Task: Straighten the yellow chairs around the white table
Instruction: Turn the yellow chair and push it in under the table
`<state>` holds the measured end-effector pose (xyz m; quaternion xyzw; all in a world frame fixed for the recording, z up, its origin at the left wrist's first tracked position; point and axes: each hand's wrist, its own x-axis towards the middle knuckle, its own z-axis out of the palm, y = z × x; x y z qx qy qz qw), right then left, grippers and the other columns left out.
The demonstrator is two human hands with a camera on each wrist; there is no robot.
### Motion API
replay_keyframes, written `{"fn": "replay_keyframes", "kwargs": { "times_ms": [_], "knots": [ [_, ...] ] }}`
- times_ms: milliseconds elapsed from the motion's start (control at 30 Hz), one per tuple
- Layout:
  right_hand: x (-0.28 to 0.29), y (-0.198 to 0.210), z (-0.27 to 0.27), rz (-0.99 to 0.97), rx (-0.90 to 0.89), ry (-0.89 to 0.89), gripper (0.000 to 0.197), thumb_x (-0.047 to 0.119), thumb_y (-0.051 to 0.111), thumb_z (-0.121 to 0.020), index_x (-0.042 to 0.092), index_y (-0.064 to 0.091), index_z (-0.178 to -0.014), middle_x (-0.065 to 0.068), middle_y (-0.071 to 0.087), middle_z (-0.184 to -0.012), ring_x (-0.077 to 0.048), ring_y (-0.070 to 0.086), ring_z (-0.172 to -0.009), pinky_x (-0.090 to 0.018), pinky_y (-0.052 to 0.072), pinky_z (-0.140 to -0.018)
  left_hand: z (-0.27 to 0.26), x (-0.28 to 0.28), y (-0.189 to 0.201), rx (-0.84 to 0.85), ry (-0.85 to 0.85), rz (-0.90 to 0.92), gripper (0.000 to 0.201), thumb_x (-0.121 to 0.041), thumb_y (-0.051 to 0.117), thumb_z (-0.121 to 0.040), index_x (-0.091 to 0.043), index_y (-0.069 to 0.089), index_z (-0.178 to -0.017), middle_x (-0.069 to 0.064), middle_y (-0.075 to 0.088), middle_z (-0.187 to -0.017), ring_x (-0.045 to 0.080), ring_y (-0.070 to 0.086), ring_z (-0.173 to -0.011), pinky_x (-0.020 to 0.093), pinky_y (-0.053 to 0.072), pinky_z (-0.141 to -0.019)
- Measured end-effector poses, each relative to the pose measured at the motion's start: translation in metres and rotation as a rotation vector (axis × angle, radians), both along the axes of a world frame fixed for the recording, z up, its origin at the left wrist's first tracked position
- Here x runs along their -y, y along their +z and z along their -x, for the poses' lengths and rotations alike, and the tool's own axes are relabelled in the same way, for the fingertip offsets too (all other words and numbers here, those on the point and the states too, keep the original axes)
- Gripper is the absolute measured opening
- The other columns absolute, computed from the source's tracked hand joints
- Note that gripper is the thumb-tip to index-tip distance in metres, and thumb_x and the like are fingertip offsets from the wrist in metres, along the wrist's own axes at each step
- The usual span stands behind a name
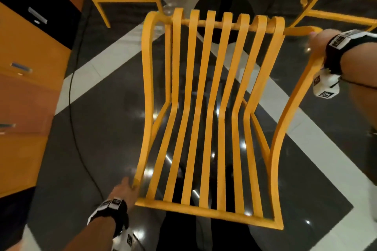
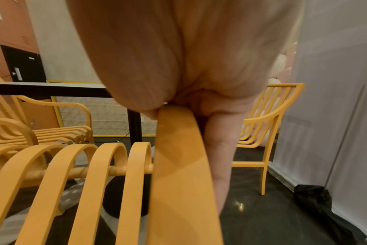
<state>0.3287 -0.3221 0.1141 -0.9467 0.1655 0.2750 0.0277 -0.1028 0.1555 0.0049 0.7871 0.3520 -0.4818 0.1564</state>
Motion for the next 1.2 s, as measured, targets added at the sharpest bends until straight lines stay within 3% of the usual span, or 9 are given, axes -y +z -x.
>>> {"fn": "replay_keyframes", "kwargs": {
  "times_ms": [133, 300, 367, 500, 600, 667, 800, 1000, 1200],
  "knots": [
    [-0.003, -0.005, -0.011, -0.047, 0.185, -0.151, 0.052, 0.009, 0.043, -0.095, 0.002, 0.027, -0.145, -0.027, 0.052, -0.094, -0.046, 0.056, -0.1, -0.053, 0.047, -0.082, 0.009, 0.007, -0.009, 0.035, 0.089, 0.009, 0.015, -0.029, 0.045, -0.096, -0.016, 0.05, -0.101, 0.022, 0.061, -0.114, 0.037, 0.058, -0.095, 0.033, 0.044, -0.064],
    [0.011, -0.023, 0.043, -0.143, 0.139, -0.337, 0.081, 0.071, 0.036, -0.078, 0.006, 0.045, -0.126, -0.023, 0.062, -0.107, -0.043, 0.062, -0.093, -0.054, 0.051, -0.082, 0.0, 0.005, -0.003, 0.079, 0.047, 0.001, 0.023, -0.027, 0.048, -0.094, -0.009, 0.051, -0.11, 0.027, 0.063, -0.117, 0.042, 0.06, -0.108, 0.036, 0.039, -0.076],
    [0.007, -0.034, 0.108, -0.155, -0.072, -0.321, 0.072, 0.066, 0.035, -0.086, 0.002, 0.056, -0.11, -0.019, 0.065, -0.094, -0.036, 0.064, -0.08, -0.044, 0.054, -0.072, -0.017, 0.007, 0.009, 0.123, 0.049, 0.007, 0.029, -0.026, 0.053, -0.092, -0.006, 0.051, -0.113, 0.026, 0.063, -0.114, 0.041, 0.06, -0.1, 0.037, 0.043, -0.077],
    [0.003, -0.057, 0.258, -0.052, -0.5, -0.211, 0.063, 0.055, 0.043, -0.089, 0.008, 0.053, -0.13, -0.018, 0.054, -0.135, -0.033, 0.056, -0.118, -0.038, 0.044, -0.097, -0.063, 0.003, 0.041, 0.241, 0.093, 0.034, 0.021, -0.023, 0.057, -0.086, -0.009, 0.055, -0.101, 0.024, 0.063, -0.111, 0.038, 0.059, -0.097, 0.034, 0.038, -0.075],
    [-0.008, -0.049, 0.311, -0.104, -0.482, -0.392, 0.046, 0.041, 0.053, -0.083, 0.005, 0.057, -0.112, -0.017, 0.064, -0.112, -0.031, 0.064, -0.087, -0.026, 0.051, -0.066, -0.099, 0.001, 0.057, 0.302, 0.056, 0.057, 0.017, -0.024, 0.056, -0.089, -0.008, 0.054, -0.093, 0.023, 0.063, -0.111, 0.038, 0.059, -0.102, 0.033, 0.035, -0.073],
    [-0.011, -0.039, 0.306, -0.132, -0.329, -0.463, 0.023, 0.022, 0.055, -0.083, 0.002, 0.06, -0.094, -0.015, 0.063, -0.088, -0.031, 0.064, -0.074, -0.023, 0.041, -0.046, -0.124, 0.002, 0.075, 0.342, 0.052, 0.08, 0.015, -0.023, 0.052, -0.091, -0.009, 0.052, -0.086, 0.021, 0.061, -0.105, 0.038, 0.058, -0.101, 0.033, 0.035, -0.074],
    [-0.022, -0.009, 0.266, -0.185, -0.228, -0.483, 0.019, 0.016, 0.053, -0.086, 0.006, 0.058, -0.071, -0.013, 0.061, -0.08, -0.032, 0.064, -0.084, -0.028, 0.042, -0.062, -0.168, 0.001, 0.105, 0.464, 0.002, 0.053, 0.034, -0.028, 0.045, -0.092, -0.002, 0.056, -0.111, 0.022, 0.059, -0.114, 0.041, 0.057, -0.107, 0.039, 0.042, -0.082],
    [-0.02, 0.027, 0.2, -0.238, -0.126, -0.443, 0.021, 0.016, 0.049, -0.086, 0.002, 0.063, -0.092, -0.017, 0.067, -0.095, -0.032, 0.064, -0.084, -0.028, 0.047, -0.06, -0.216, 0.024, 0.134, 0.701, -0.446, 0.003, 0.068, -0.044, 0.001, -0.087, -0.028, 0.059, -0.119, -0.004, 0.054, -0.14, 0.024, 0.033, -0.14, 0.048, 0.017, -0.118],
    [-0.015, 0.058, 0.138, -0.285, 0.016, -0.192, 0.036, 0.019, 0.031, -0.097, 0.014, 0.049, -0.127, -0.014, 0.055, -0.127, -0.033, 0.054, -0.107, -0.038, 0.046, -0.093, -0.271, 0.048, 0.156, 0.691, -0.641, -0.12, 0.056, -0.068, 0.019, -0.088, -0.042, 0.047, -0.129, -0.006, 0.046, -0.145, 0.028, 0.026, -0.144, 0.058, 0.003, -0.118]
  ]
}}
